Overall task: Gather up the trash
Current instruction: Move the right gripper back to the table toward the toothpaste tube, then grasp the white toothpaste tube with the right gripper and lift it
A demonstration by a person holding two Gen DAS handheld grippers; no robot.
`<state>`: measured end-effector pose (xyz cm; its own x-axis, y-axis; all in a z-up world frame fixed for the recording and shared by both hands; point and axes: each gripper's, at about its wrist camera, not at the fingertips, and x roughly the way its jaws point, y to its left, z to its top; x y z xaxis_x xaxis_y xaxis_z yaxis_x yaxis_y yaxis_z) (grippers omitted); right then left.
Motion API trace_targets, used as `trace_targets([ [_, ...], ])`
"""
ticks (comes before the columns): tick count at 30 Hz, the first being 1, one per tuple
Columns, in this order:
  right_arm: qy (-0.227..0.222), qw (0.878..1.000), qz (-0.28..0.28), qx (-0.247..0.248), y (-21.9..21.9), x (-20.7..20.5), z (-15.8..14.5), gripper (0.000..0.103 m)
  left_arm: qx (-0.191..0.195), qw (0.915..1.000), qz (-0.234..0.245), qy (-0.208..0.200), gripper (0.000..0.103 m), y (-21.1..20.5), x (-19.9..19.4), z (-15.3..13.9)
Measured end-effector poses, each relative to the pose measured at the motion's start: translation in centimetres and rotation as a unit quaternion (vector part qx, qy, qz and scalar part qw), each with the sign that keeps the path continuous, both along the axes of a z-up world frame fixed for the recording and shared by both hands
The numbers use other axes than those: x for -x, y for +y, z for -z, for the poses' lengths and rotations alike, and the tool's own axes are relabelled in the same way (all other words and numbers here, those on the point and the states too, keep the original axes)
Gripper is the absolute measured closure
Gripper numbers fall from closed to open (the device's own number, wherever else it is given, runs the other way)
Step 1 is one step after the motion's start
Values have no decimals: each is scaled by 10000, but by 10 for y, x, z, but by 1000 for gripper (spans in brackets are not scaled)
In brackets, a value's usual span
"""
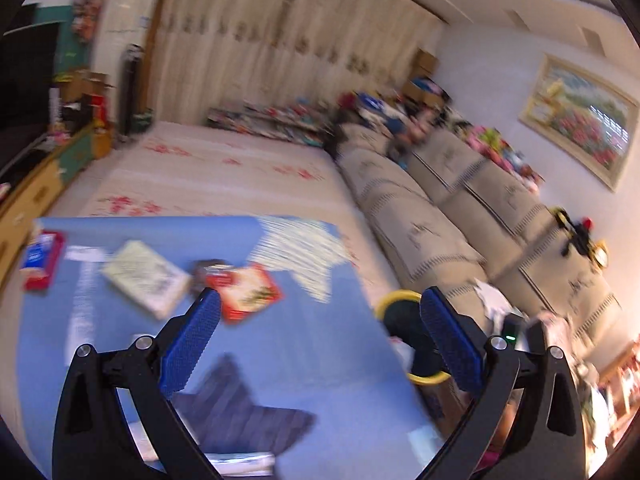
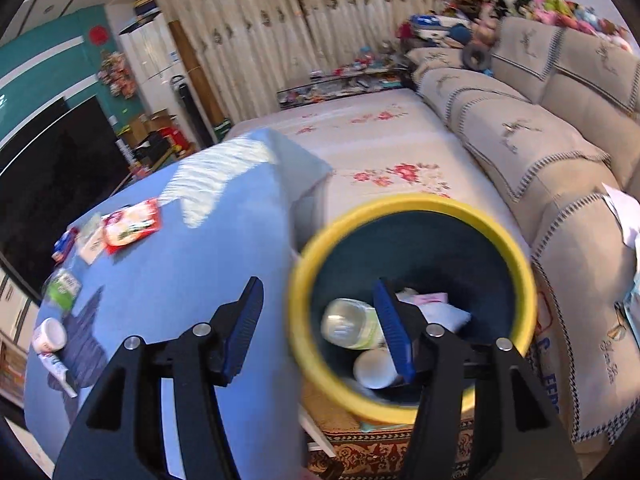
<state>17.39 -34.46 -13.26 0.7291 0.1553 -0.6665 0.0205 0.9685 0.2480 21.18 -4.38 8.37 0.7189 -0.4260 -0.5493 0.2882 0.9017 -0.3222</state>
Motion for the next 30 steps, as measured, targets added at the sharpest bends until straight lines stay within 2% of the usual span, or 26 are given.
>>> trace_targets([
  [4, -104, 9963, -854, 23, 68, 8, -12, 48, -75, 9978, -632, -193, 5, 70, 28, 18],
  [7, -63, 9872, -1595, 50, 116, 19, -13, 48, -150, 9953, -923, -270, 5, 101, 52, 33],
  [11, -69, 9607, -2774, 69, 180, 41, -15, 48, -346, 9911, -1247, -319, 5, 130, 85, 51],
  [13, -181, 9465, -3219, 156, 204, 52, -18, 47, -301, 9899, -1357, -283, 5, 139, 99, 61],
  [15, -202, 9287, -3680, 414, 230, 59, -15, 38, -174, 9895, -1416, -218, 5, 149, 109, 72],
  [16, -212, 9215, -3837, 568, 241, 61, -13, 38, -121, 9897, -1414, -193, 5, 150, 113, 77],
  [19, -226, 9070, -4103, 921, 267, 60, -4, 38, -2, 9904, -1376, -103, 5, 155, 120, 89],
  [21, -74, 9070, -4051, 1151, 278, 53, 6, 38, 56, 9911, -1327, -37, 5, 154, 122, 95],
  [25, 183, 9058, -4060, 1201, 291, 44, 21, 38, 61, 9921, -1252, 16, 5, 144, 124, 99],
  [27, 265, 9060, -4049, 1204, 294, 43, 25, 51, 69, 9925, -1221, 37, 5, 140, 122, 98],
  [29, 304, 9040, -4088, 1218, 297, 46, 28, 57, 81, 9927, -1199, 60, 5, 139, 122, 100],
  [30, 291, 9026, -4111, 1244, 297, 49, 28, 65, 91, 9928, -1191, 77, 5, 139, 121, 101],
])
